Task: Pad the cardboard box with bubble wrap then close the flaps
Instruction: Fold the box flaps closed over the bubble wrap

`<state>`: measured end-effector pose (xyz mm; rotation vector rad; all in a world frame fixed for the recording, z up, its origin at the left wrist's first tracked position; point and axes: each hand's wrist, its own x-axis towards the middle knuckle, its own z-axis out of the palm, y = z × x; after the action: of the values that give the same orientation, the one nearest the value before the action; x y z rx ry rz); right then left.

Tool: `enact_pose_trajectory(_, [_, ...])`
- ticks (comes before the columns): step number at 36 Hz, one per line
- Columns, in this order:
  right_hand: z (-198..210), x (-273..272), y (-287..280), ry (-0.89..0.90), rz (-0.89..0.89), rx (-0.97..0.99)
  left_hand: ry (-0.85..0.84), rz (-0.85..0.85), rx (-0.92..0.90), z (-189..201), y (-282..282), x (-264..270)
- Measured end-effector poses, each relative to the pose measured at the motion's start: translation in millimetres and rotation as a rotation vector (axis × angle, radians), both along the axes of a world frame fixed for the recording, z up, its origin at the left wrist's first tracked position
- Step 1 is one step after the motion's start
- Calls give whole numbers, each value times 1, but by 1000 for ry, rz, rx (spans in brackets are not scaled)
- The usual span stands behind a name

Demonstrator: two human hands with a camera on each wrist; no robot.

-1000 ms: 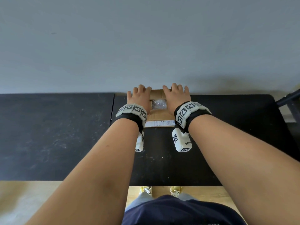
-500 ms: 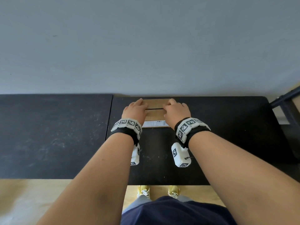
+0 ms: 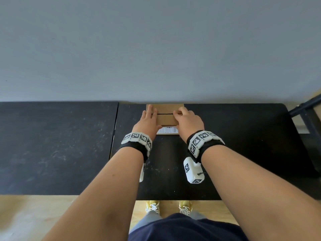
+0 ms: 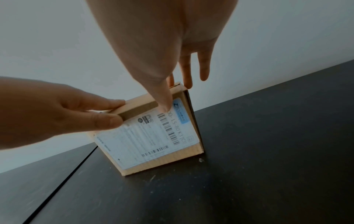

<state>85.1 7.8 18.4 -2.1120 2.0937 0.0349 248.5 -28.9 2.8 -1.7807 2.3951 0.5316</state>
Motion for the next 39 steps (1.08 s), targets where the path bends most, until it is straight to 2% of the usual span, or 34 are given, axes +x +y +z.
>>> enact_pose_trajectory(22, [6, -26, -86, 62, -50, 18, -4, -34, -7, 10, -94, -31])
enact_pose_trajectory(39, [11, -24, -90, 88, -30, 20, -13, -24, -106, 12, -90, -29])
